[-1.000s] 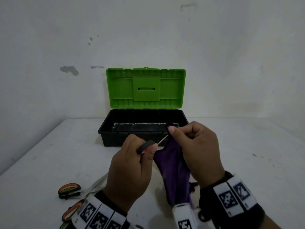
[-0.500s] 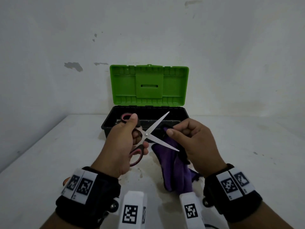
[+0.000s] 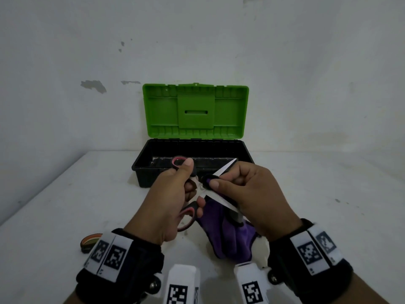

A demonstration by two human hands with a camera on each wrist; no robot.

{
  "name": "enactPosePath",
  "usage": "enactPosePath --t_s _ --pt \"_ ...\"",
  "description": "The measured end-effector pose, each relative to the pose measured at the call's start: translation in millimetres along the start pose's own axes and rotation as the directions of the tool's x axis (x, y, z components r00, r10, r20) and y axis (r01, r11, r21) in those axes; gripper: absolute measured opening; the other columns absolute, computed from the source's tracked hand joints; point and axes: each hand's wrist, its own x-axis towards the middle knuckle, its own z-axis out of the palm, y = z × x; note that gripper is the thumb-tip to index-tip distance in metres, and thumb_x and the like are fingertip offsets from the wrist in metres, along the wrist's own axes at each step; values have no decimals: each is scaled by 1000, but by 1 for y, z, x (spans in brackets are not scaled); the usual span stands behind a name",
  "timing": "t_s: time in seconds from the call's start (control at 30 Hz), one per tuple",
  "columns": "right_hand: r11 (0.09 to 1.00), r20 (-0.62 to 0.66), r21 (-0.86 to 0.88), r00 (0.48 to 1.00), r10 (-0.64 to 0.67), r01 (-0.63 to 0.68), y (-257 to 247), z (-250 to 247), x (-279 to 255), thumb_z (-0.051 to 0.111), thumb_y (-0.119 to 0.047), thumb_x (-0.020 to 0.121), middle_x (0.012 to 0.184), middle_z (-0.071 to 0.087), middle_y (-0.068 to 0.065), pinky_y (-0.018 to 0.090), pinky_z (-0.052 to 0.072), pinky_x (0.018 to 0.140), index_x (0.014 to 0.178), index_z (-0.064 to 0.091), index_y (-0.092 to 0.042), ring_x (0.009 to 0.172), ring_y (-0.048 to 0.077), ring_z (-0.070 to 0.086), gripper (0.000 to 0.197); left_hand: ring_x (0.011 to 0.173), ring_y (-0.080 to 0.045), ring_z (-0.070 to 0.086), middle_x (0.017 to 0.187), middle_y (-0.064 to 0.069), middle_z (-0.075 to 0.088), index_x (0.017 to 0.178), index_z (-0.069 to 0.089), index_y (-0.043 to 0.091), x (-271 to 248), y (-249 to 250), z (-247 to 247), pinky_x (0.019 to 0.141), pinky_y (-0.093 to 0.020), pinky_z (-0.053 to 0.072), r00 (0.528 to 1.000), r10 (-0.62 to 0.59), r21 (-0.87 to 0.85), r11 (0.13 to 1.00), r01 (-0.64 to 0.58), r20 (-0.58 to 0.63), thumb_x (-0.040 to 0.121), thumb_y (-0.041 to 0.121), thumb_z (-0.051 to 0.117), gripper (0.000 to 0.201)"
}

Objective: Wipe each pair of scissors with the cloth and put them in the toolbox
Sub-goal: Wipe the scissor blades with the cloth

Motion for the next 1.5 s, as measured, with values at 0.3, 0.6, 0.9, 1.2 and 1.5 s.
enactPosePath --t_s 0.3,0.6,0.9,1.2,1.5 --pt "995 -49 -90 998 -36 32 1 -1 0 84 -12 76 66 74 12 28 55 58 73 67 -2 59 18 68 19 41 -19 49 55 -1 38 95 52 7 1 -3 -1 39 -26 40 1000 -21 -36 999 21 -3 98 40 52 33" --pt "999 -87 -42 996 -11 8 8 -4 0 83 -10 77 66 73 15 32 54 62 70 66 -3 60 21 67 19 42 -19 49 55 -1 39 92 53 7 0 -8 -5 39 -27 40 999 -39 -26 999 39 13 97 41 52 34" --pt "999 -113 -13 993 -38 36 9 -6 1 82 -9 77 65 73 12 30 56 61 72 66 1 60 23 67 20 41 -19 49 56 -2 36 92 51 8 0 -7 -7 39 -27 39 999 -29 -20 999 29 29 97 40 53 32" --pt "999 -119 -6 992 -39 38 8 -5 -1 82 -9 77 64 72 15 30 53 60 71 65 2 59 23 65 21 42 -19 48 58 -3 36 91 50 9 -1 -5 -8 40 -27 39 999 -9 -13 1000 10 33 97 40 53 32" --pt "998 -161 -57 986 -47 38 9 -7 -2 83 -13 77 65 70 22 38 52 60 68 67 -5 58 28 62 21 43 -20 49 57 -2 37 91 51 9 -1 -7 -7 41 -27 40 1000 5 27 1000 -6 19 96 42 54 34"
